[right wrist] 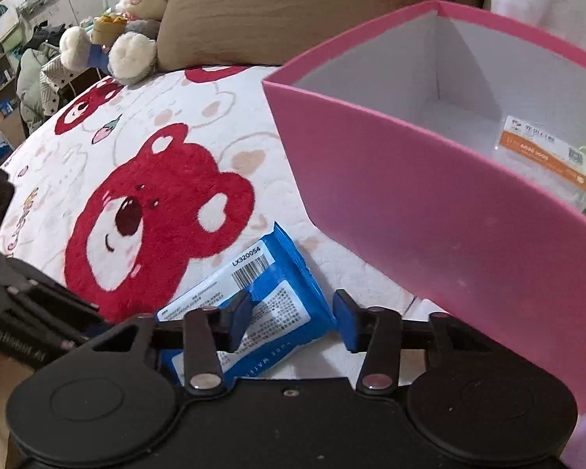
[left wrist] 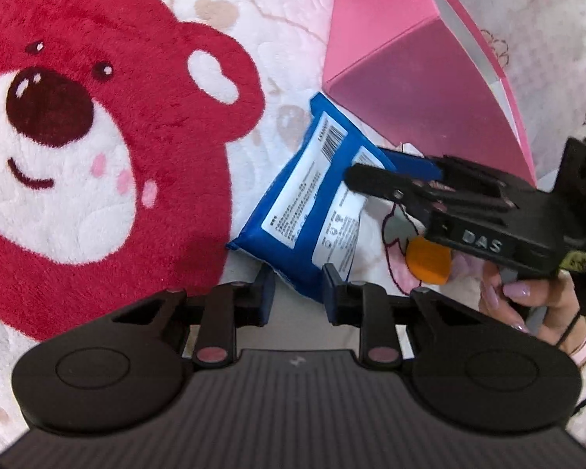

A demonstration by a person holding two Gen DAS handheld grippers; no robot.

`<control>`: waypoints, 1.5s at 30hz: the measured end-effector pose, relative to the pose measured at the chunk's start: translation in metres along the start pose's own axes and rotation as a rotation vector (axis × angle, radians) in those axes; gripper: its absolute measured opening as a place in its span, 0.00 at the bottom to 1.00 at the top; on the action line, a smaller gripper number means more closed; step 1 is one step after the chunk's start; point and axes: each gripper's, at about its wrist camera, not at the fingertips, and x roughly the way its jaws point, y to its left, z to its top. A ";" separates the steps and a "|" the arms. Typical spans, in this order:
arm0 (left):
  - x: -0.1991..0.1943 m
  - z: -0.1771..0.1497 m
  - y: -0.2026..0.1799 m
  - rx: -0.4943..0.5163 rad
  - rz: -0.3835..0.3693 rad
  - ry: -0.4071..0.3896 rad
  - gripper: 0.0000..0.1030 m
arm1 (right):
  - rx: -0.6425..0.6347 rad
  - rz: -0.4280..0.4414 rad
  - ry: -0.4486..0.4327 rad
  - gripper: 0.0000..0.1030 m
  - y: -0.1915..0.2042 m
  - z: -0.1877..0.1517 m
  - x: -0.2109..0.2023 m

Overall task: Organize objects
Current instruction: 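Close the left tool on the blue wet-wipe pack, then lift the wipe pack with the left tool and carry it into the pink box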

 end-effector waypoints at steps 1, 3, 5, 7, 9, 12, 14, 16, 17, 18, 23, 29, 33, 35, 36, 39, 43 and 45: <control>0.000 0.000 0.000 0.001 -0.001 0.000 0.24 | 0.003 0.005 0.000 0.44 0.000 -0.001 -0.004; -0.001 0.001 -0.001 0.006 -0.001 -0.004 0.24 | 0.010 0.012 0.002 0.43 0.000 -0.003 -0.011; -0.003 0.001 -0.003 0.010 0.003 -0.013 0.24 | 0.026 0.018 0.013 0.43 0.002 -0.007 -0.018; -0.005 0.002 -0.004 0.017 0.011 -0.024 0.24 | 0.050 0.024 0.024 0.43 0.006 -0.015 -0.027; -0.005 0.002 -0.005 0.027 0.021 -0.022 0.24 | 0.033 0.035 0.017 0.43 0.016 -0.025 -0.040; -0.006 0.003 -0.005 0.042 0.017 -0.006 0.25 | 0.017 0.022 0.002 0.43 0.032 -0.040 -0.056; -0.005 0.002 -0.009 0.054 0.031 0.005 0.25 | 0.029 0.014 0.011 0.43 0.036 -0.047 -0.061; -0.003 -0.002 -0.015 0.084 0.059 0.017 0.25 | 0.054 0.016 0.018 0.43 0.039 -0.054 -0.064; -0.004 -0.003 -0.017 0.092 0.064 0.020 0.25 | 0.066 0.012 0.020 0.43 0.042 -0.058 -0.067; -0.005 -0.004 -0.017 0.093 0.066 0.026 0.25 | 0.082 0.007 0.016 0.43 0.046 -0.063 -0.070; -0.003 -0.010 -0.021 0.112 0.085 0.042 0.25 | 0.237 0.036 0.018 0.45 0.044 -0.088 -0.070; 0.000 -0.014 -0.027 0.163 0.109 0.024 0.24 | 0.320 -0.007 0.031 0.46 0.038 -0.097 -0.058; -0.002 -0.013 -0.025 0.141 0.091 0.039 0.24 | 0.357 -0.029 0.014 0.46 0.031 -0.100 -0.055; -0.002 -0.014 -0.024 0.127 0.074 0.046 0.24 | 0.352 -0.023 0.014 0.39 0.031 -0.101 -0.052; -0.002 -0.015 -0.026 0.132 0.074 0.043 0.24 | 0.337 -0.037 0.018 0.38 0.033 -0.101 -0.050; -0.003 -0.018 -0.033 0.166 0.099 0.035 0.24 | 0.338 -0.049 0.015 0.36 0.032 -0.102 -0.048; -0.003 -0.021 -0.042 0.211 0.140 0.027 0.24 | 0.345 -0.085 0.018 0.38 0.034 -0.103 -0.047; -0.003 -0.021 -0.045 0.222 0.155 0.027 0.24 | 0.350 -0.101 0.020 0.38 0.036 -0.103 -0.047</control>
